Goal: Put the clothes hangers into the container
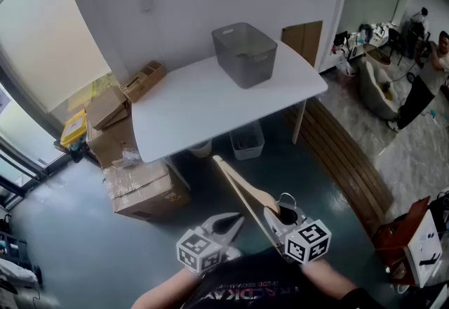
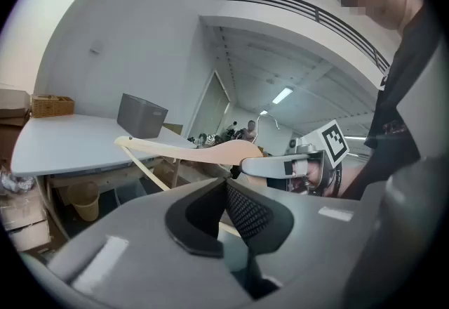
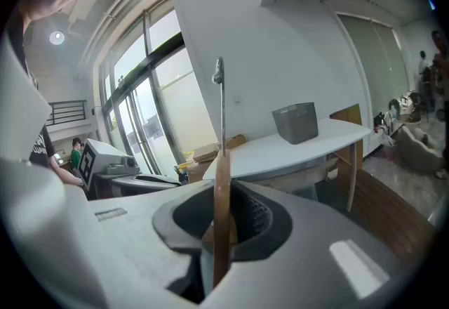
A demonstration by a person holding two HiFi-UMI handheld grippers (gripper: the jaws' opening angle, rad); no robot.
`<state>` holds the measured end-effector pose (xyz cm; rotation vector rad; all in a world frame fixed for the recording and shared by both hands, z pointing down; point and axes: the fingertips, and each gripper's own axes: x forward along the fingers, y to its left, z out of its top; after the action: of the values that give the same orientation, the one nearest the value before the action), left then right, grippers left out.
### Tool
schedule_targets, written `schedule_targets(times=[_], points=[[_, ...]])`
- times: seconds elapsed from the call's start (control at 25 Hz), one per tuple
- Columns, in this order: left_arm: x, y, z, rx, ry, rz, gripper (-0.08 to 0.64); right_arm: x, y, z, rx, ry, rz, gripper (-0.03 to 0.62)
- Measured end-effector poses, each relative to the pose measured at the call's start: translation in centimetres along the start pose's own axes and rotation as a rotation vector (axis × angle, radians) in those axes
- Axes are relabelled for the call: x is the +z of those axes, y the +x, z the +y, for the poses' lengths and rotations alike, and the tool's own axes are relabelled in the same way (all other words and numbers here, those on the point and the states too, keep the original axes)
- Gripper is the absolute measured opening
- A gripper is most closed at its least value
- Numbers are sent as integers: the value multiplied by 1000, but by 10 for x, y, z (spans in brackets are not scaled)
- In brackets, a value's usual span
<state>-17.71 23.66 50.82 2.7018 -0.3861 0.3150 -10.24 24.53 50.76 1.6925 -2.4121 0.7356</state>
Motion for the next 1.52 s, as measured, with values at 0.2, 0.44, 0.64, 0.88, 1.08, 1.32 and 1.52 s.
schedule_targets(times=[0.2, 0.44, 0.64, 0.88, 1.08, 1.32, 1.52], points=[[-1, -2, 4, 2, -3, -2, 5, -2, 5, 2, 3, 0, 2, 57], [-2, -7, 7, 8, -8, -6, 5, -2, 10, 6, 10, -3, 2, 57], [-4, -7, 8, 9, -12, -3, 5, -2, 11, 6, 14, 17, -1, 57], [-7, -2, 6, -1, -18, 7, 5, -2, 9, 0, 3, 45, -15, 57], [-6, 9, 6, -12, -18, 17, 5, -3, 7, -10, -12, 41, -3, 57], [-6, 25, 1, -27, -22, 28, 5, 0, 0, -28, -30, 49, -3, 57], [2, 49, -4, -23, -31, 30, 5, 10, -8, -53, -33, 46, 6, 57]])
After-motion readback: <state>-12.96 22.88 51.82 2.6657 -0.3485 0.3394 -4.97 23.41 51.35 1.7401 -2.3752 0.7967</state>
